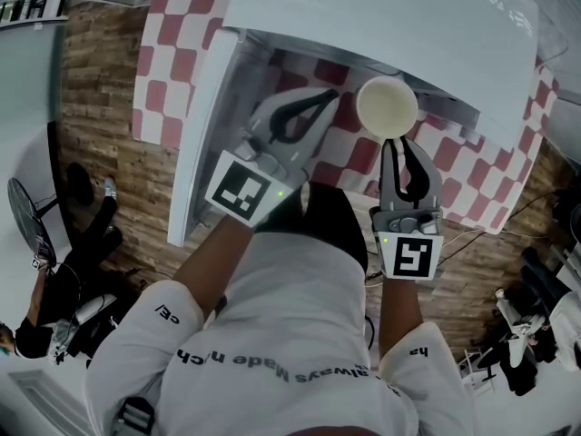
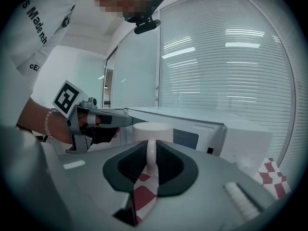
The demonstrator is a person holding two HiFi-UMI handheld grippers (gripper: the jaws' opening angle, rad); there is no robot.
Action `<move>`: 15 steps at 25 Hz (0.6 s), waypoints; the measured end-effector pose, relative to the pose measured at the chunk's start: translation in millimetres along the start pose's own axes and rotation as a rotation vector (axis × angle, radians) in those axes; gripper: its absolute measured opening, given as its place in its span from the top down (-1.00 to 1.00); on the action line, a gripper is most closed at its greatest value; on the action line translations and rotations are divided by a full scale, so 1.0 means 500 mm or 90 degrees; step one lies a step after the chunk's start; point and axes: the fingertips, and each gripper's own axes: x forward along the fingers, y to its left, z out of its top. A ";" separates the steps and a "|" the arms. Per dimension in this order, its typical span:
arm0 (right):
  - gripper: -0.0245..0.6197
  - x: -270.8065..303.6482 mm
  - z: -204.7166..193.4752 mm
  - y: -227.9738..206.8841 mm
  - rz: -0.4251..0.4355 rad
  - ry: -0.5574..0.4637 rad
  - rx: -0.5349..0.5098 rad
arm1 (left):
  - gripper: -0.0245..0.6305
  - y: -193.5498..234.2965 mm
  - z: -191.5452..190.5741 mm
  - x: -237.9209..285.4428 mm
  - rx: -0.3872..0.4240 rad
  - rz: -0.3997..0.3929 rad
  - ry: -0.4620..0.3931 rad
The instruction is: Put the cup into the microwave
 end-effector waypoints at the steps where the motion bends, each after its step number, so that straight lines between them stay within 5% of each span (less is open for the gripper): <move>1: 0.79 0.006 -0.007 -0.002 -0.001 0.000 0.000 | 0.91 0.004 -0.005 0.002 0.002 0.004 -0.003; 15: 0.79 0.088 -0.085 -0.021 -0.011 0.007 -0.010 | 0.91 0.059 -0.085 0.038 0.025 0.032 0.013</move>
